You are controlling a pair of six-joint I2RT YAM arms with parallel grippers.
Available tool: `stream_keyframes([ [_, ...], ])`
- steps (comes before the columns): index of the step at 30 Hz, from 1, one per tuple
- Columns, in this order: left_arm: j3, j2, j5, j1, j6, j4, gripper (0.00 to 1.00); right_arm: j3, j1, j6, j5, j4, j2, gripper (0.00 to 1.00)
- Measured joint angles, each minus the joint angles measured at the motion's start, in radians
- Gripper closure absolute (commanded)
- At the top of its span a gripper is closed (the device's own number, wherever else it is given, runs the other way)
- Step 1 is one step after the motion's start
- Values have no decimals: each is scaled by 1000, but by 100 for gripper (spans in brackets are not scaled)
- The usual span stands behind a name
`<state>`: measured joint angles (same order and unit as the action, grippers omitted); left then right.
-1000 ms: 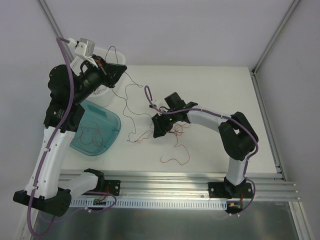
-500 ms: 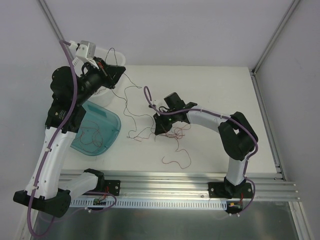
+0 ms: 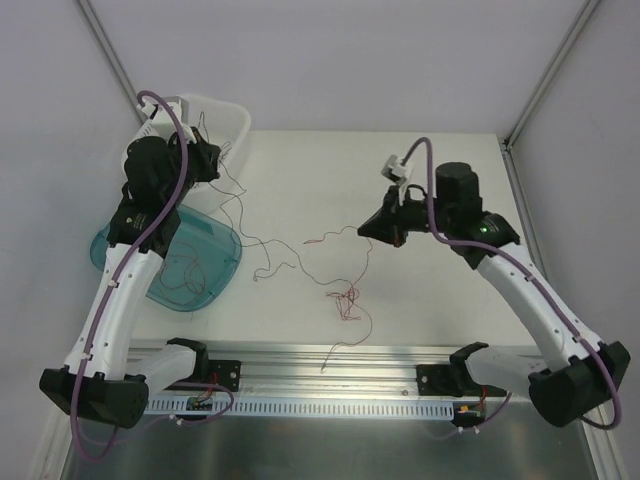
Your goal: Untangle the cables
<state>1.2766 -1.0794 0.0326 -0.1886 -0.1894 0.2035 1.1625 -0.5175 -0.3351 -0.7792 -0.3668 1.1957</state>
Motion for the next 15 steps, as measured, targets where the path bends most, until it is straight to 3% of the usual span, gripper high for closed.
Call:
stream_keyframes([
  [7,9,-5,-45,35,18,30,100,-157,266,139,63,33,-213,99],
  [12,76,-9,-25,35,19,37,100,-210,276,245,227,10,-190,100],
  [15,141,-9,11,35,19,40,100,-225,277,327,425,-64,-129,97],
])
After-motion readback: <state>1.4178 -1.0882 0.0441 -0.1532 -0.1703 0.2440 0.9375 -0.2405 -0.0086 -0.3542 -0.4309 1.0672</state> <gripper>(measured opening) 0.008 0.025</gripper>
